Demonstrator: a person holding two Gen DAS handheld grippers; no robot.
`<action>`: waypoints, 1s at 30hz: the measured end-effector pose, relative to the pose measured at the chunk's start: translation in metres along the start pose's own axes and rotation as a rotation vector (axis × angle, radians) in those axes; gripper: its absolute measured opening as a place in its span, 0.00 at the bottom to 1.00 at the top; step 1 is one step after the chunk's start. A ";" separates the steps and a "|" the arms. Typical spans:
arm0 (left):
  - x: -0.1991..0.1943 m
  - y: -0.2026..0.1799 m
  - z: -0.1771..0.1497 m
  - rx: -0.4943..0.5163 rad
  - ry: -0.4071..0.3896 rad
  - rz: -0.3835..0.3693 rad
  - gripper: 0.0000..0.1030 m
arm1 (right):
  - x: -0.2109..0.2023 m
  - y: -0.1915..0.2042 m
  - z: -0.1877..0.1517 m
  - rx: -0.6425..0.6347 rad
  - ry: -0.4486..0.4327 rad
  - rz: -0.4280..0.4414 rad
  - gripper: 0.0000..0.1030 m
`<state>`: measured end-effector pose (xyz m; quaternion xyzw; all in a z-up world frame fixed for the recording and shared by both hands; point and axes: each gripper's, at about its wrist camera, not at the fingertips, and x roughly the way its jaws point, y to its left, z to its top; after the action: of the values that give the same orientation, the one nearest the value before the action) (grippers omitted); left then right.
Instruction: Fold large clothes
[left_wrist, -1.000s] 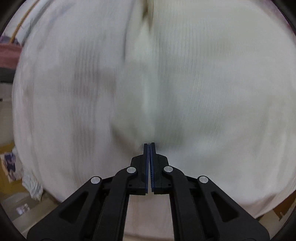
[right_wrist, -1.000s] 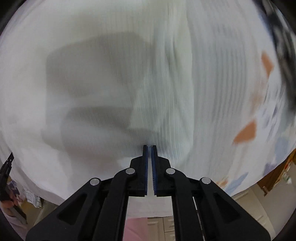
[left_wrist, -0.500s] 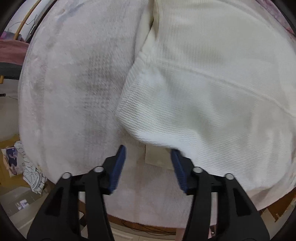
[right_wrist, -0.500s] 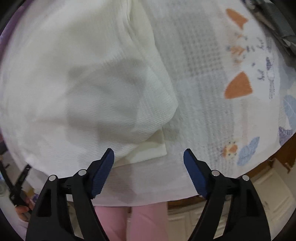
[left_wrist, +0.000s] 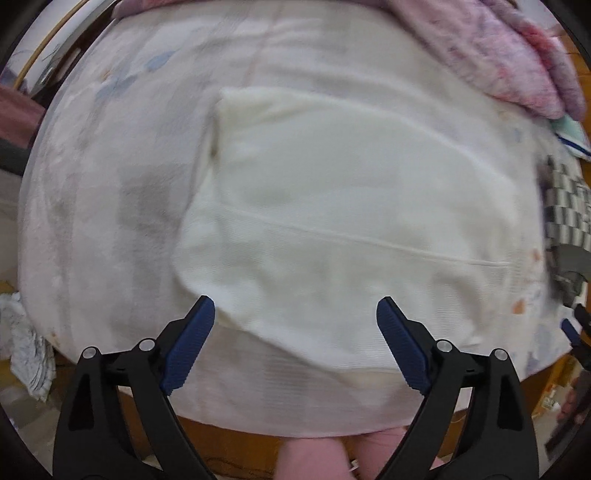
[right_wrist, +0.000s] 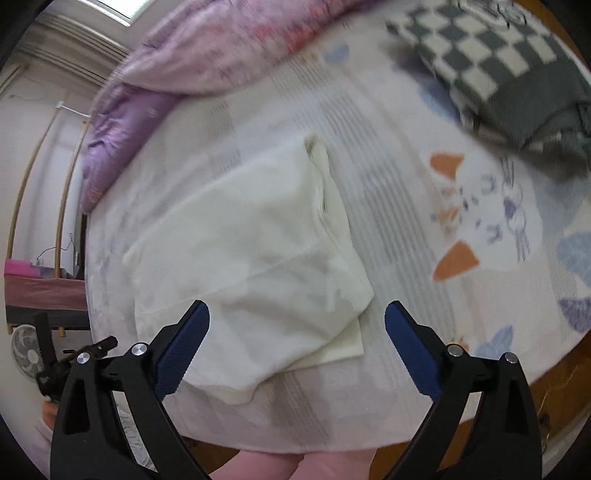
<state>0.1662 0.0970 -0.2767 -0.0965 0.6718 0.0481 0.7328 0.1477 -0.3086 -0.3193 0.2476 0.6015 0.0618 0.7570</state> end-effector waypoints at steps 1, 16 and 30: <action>-0.008 -0.010 -0.001 0.015 -0.025 -0.009 0.87 | -0.001 0.005 0.001 -0.008 -0.013 0.008 0.90; -0.007 -0.103 0.029 -0.013 -0.060 -0.053 0.82 | 0.042 -0.047 0.112 0.056 -0.055 0.345 0.85; 0.046 -0.104 0.060 -0.137 0.050 -0.037 0.76 | 0.239 -0.072 0.231 0.108 0.305 0.698 0.84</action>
<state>0.2493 0.0052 -0.3093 -0.1599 0.6831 0.0779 0.7084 0.4145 -0.3472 -0.5271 0.4649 0.5892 0.3202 0.5781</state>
